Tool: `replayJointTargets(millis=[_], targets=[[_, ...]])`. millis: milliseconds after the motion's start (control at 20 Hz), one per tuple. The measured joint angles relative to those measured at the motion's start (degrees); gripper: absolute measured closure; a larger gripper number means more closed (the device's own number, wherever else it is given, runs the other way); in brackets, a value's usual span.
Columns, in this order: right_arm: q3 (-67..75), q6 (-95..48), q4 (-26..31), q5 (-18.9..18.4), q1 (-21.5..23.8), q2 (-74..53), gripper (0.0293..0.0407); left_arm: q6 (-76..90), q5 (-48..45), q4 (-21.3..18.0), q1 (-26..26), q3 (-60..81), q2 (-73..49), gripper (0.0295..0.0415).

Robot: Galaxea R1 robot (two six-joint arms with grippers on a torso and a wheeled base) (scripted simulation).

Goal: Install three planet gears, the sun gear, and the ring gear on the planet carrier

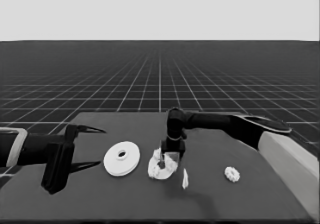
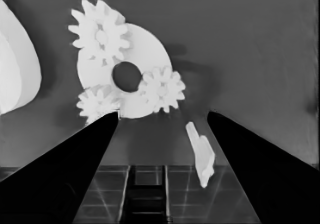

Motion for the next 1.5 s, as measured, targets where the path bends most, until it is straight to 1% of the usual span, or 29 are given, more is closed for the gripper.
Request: replayJointTargets(millis=[300, 350, 400, 450, 550, 800, 850, 900, 950, 1050, 1300, 1400, 1450, 1500], targets=[[0.3, 0.2, 1.1, -0.2, 1.1, 0.0, 0.0315, 0.0, 0.0, 0.0, 0.0, 0.0, 0.0, 0.0326], [17.6, -2.0, 1.4, 0.3, 1.3, -13.6, 0.0314, 0.0, 0.0, 0.0, 0.0, 0.0, 0.0, 0.0326], [23.6, -8.2, 1.7, 1.4, 1.4, -29.0, 0.0315, 0.0, 0.0, 0.0, 0.0, 0.0, 0.0, 0.0326], [22.8, -15.4, 2.2, 2.5, 1.5, -37.2, 0.0315, 0.0, 0.0, 0.0, 0.0, 0.0, 0.0, 0.0326], [19.1, -23.7, 3.0, 3.8, 1.7, -42.9, 0.0315, 0.0, 0.0, 0.0, 0.0, 0.0, 0.0, 0.0326], [16.4, -28.0, 3.5, 4.3, 1.7, -44.6, 0.0315, 0.0, 0.0, 0.0, 0.0, 0.0, 0.0, 0.0326], [14.5, -28.5, -0.8, 7.8, -3.4, -43.6, 0.0315, 0.0, 0.0, 0.0, 0.0, 0.0, 0.0, 0.0326], [12.6, -29.0, -3.1, 9.9, -6.9, -42.7, 0.0315, 0.0, 0.0, 0.0, 0.0, 0.0, 0.0, 0.0326], [11.3, -29.3, -4.4, 11.1, -8.7, -42.0, 0.0315, 0.0, 0.0, 0.0, 0.0, 0.0, 0.0, 0.0326], [9.8, -29.6, -5.5, 12.4, -10.3, -41.2, 0.0315, 0.0, 0.0, 0.0, 0.0, 0.0, 0.0, 0.0326], [9.1, -29.8, -6.0, 13.0, -11.0, -40.8, 0.0315, 0.0, 0.0, 0.0, 0.0, 0.0, 0.0, 0.0326], [9.0, -29.8, -6.0, 13.0, -11.0, -40.8, 0.0386, 0.0, 0.0, 0.0, 0.0, 0.0, 0.0, 0.0326], [9.0, -29.8, -6.0, 13.0, -11.0, -40.8, 0.0390, 0.0, 0.0, 0.0, 0.0, 0.0, 0.0, 0.0326], [9.0, -29.8, -6.0, 13.0, -11.0, -40.8, 0.0390, 0.0, 0.0, 0.0, 0.0, 0.0, 0.0, 0.0326]])
